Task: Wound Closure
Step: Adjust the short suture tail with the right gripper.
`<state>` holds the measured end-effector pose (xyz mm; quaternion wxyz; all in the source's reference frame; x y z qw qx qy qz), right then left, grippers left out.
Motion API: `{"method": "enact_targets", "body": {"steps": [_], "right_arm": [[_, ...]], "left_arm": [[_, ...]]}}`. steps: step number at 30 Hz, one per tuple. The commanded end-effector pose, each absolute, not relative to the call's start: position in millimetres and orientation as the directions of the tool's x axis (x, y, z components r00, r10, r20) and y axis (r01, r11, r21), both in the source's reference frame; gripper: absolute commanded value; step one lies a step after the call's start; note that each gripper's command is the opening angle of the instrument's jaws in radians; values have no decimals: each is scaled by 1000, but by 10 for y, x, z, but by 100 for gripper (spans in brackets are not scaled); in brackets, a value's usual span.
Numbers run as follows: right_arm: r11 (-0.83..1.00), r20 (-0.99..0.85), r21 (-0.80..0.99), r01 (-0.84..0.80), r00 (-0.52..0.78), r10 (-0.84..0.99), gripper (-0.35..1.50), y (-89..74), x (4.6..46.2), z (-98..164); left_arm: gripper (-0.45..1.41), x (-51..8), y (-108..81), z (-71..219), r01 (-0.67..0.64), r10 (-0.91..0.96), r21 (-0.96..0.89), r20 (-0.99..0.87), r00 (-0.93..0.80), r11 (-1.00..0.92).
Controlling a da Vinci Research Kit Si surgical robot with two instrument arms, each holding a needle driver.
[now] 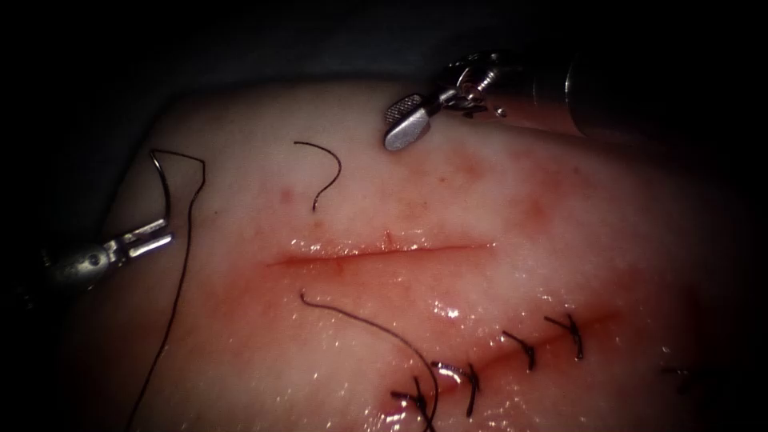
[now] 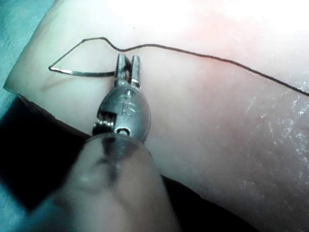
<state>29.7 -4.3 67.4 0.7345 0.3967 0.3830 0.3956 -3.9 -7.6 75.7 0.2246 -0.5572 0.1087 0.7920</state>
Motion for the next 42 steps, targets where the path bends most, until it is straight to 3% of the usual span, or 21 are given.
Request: {"method": "enact_targets", "body": {"steps": [1, 11, 26, 28, 29, 30, 31, 37, 42], "right_arm": [[378, -249, 881, -283, 402, 881, 116, -27, 326, 676], [435, -249, 845, -310, 492, 834, 106, -29, 376, 684], [593, -338, 767, -247, 629, 700, 86, -63, 406, 694], [629, -376, 746, -219, 641, 669, 71, -66, 408, 696], [638, -385, 740, -212, 644, 661, 54, -67, 408, 696], [647, -393, 735, -205, 648, 652, -5, -67, 407, 697], [659, -403, 727, -194, 656, 638, -35, -67, 407, 698], [693, -413, 692, -202, 677, 609, -35, -63, 405, 698], [683, -453, 699, -211, 610, 651, -35, -62, 401, 684]], "left_arm": [[-45, -44, -73, 763, -477, 233, -78, -932, -276, -875], [-45, -39, -77, 764, -474, 233, -81, -934, -272, -877], [-45, -37, -79, 764, -475, 237, -85, -933, -269, -876], [-45, -37, -79, 764, -474, 237, -85, -934, -269, -876], [-45, -37, -79, 764, -476, 238, -85, -933, -271, -875], [-45, -37, -79, 764, -476, 238, -85, -933, -271, -875], [-45, -37, -79, 764, -476, 238, -85, -933, -271, -875], [-45, -37, -79, 764, -476, 238, -85, -933, -271, -875], [-45, -38, -79, 764, -477, 238, -85, -933, -271, -875]]}}
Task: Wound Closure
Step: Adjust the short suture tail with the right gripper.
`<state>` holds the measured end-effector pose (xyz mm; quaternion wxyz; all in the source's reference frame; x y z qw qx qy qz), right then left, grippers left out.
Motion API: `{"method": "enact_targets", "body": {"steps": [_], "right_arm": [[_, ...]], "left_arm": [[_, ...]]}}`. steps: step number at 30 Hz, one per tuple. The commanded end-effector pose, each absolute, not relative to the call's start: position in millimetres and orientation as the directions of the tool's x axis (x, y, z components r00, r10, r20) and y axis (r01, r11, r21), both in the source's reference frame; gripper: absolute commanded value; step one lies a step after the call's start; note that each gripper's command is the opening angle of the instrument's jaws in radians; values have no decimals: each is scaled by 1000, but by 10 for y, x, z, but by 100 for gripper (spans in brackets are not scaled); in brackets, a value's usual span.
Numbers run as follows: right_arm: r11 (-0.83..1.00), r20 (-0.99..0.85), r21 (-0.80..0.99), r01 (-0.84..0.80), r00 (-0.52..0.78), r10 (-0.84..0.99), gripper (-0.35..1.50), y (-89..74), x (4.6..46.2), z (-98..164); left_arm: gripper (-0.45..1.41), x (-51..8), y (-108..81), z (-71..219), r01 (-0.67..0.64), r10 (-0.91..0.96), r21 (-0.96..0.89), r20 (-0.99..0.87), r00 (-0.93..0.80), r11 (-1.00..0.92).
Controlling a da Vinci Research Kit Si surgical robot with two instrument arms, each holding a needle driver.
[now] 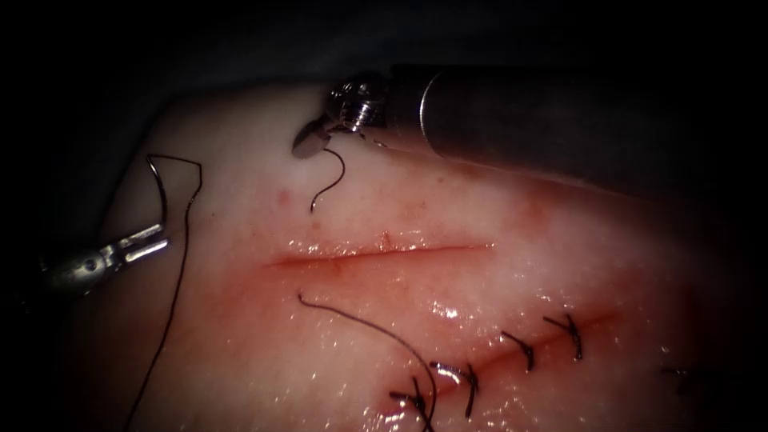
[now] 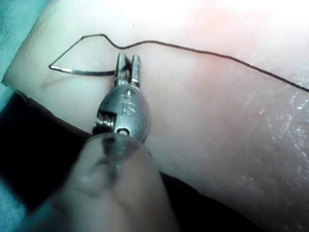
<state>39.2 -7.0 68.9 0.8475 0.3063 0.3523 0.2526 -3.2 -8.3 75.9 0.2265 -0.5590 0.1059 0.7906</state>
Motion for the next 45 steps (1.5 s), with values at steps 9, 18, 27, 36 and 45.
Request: {"method": "enact_targets", "body": {"steps": [9, 18, 27, 36, 45], "right_arm": [[721, -643, 676, -155, 354, 679, -35, -41, 381, 642], [739, -733, 674, -3, 127, 669, -35, -54, 362, 629], [753, -757, 653, 80, 60, 650, -35, -68, 352, 619], [754, -750, 653, 72, -72, 657, 111, -64, 341, 611], [776, -761, 629, 45, -171, 626, 131, -37, 319, 605]], "left_arm": [[-45, -42, -78, 764, -480, 239, -85, -932, -272, -873], [-45, -45, -70, 763, -480, 247, -92, -931, -270, -873], [-45, -53, -58, 759, -482, 259, -104, -928, -267, -870], [-45, -69, -27, 754, -463, 245, -101, -933, -263, -880], [-45, -79, 2, 759, -450, 231, -93, -936, -264, -888]]}}
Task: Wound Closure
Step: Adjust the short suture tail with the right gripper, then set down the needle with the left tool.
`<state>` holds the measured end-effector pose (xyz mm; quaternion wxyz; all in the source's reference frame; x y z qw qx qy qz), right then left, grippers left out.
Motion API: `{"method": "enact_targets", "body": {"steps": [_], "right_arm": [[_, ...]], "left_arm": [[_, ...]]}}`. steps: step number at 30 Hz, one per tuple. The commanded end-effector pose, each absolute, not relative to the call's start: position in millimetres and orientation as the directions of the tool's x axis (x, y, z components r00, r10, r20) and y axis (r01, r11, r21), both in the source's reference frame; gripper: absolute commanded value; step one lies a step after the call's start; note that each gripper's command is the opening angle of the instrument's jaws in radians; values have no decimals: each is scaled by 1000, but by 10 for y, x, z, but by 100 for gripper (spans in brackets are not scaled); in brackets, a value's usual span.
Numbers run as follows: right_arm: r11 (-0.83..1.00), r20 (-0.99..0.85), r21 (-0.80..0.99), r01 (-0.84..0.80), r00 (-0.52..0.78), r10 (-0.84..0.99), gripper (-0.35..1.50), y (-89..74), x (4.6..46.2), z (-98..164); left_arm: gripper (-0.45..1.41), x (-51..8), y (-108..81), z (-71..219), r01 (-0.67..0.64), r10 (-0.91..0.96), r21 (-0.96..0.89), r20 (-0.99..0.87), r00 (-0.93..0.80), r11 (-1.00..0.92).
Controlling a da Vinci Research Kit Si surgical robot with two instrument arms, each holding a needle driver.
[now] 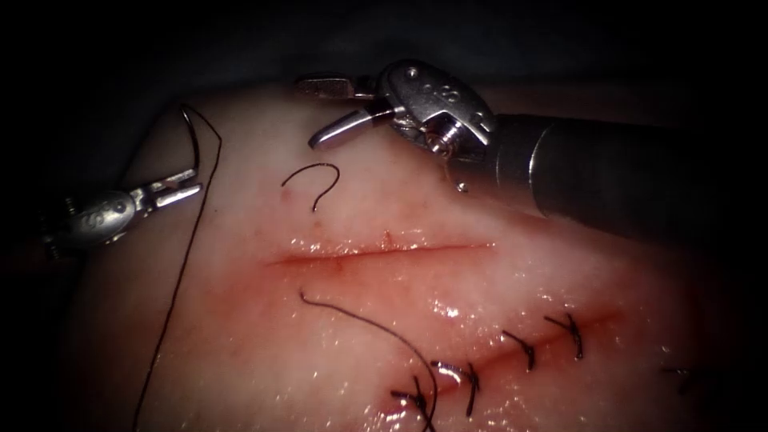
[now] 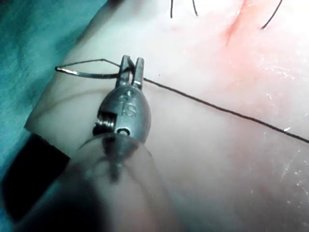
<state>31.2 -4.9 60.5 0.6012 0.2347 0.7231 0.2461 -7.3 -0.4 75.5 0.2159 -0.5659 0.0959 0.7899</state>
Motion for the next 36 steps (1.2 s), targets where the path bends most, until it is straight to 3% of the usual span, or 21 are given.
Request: {"method": "enact_targets", "body": {"steps": [1, 15, 18, 23, 27, 30, 36], "right_arm": [[784, -768, 620, 42, -173, 617, 131, -32, 314, 603], [816, -802, 578, 22, -169, 573, 125, -30, 286, 613], [818, -805, 575, 18, -166, 570, 125, -32, 286, 619], [822, -809, 570, 16, -163, 564, 123, -36, 285, 628], [823, -812, 569, 9, -156, 563, 121, -39, 282, 631], [823, -812, 568, 11, -154, 563, 120, -40, 277, 634], [823, -813, 568, 8, -149, 563, 116, -42, 271, 636]], "left_arm": [[-45, -80, 5, 760, -448, 228, -90, -937, -265, -889], [-45, -81, 29, 799, -470, 266, -103, -919, -293, -876], [-1, -78, 23, 805, -514, 335, -146, -894, -299, -846], [34, -69, 17, 805, -560, 421, -202, -858, -294, -804], [96, -54, 13, 799, -621, 451, -156, -820, -352, -768], [116, -39, 2, 789, -651, 472, -132, -795, -382, -748], [118, -20, -21, 771, -648, 466, -102, -779, -419, -755]]}}
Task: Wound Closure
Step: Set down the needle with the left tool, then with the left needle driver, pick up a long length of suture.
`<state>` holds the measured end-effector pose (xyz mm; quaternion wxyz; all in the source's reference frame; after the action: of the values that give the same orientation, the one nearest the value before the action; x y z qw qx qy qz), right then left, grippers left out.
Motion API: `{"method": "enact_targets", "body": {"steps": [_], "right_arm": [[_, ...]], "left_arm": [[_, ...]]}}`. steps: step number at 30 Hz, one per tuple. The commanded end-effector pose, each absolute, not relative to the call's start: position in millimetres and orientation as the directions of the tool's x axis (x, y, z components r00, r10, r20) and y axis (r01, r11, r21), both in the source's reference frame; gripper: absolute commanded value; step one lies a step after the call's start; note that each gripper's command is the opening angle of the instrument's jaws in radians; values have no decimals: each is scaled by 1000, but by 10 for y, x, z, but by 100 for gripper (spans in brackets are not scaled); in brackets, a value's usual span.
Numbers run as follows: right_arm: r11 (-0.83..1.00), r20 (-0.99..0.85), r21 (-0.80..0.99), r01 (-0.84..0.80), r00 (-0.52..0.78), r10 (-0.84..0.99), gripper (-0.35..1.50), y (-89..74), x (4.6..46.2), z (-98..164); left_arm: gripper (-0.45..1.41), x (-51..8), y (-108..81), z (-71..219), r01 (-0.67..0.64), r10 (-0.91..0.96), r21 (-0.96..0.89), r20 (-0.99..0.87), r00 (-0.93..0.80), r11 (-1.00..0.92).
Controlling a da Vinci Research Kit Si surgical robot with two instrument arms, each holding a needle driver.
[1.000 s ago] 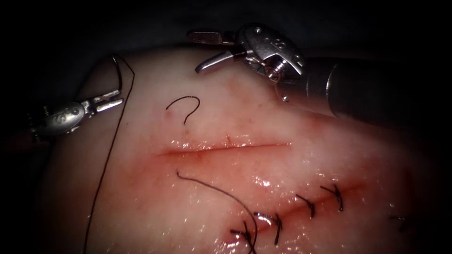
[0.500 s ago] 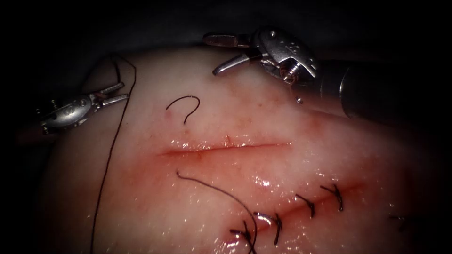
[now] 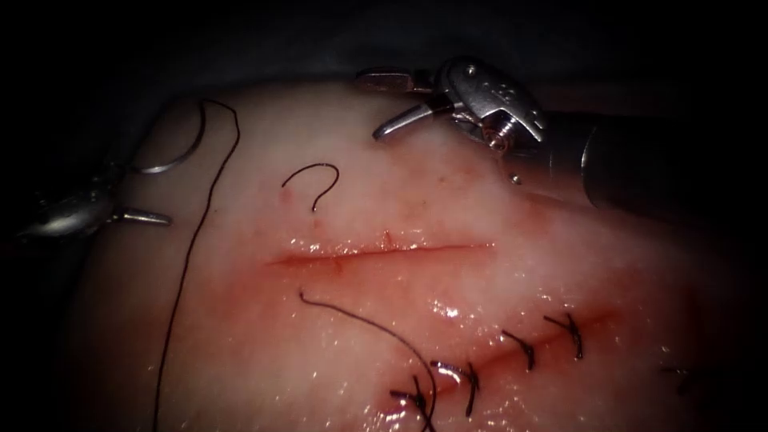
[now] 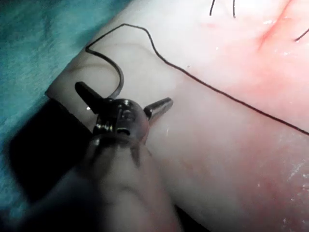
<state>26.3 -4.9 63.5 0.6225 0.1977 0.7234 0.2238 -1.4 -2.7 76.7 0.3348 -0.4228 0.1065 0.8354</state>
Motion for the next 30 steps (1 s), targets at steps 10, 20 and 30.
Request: {"method": "enact_targets", "body": {"steps": [10, 20, 30], "right_arm": [[823, -814, 568, 8, -143, 563, 113, -42, 262, 642], [826, -819, 564, -8, -132, 558, 111, -44, 244, 644], [830, -825, 558, -16, -125, 552, 106, -46, 238, 650]], "left_arm": [[98, -46, -57, 711, -595, 418, -113, -814, -403, -795], [71, -164, -99, 670, -412, 190, 12, -873, -448, -911], [52, -222, -122, 674, -276, 1, 155, -870, -492, -949]]}}
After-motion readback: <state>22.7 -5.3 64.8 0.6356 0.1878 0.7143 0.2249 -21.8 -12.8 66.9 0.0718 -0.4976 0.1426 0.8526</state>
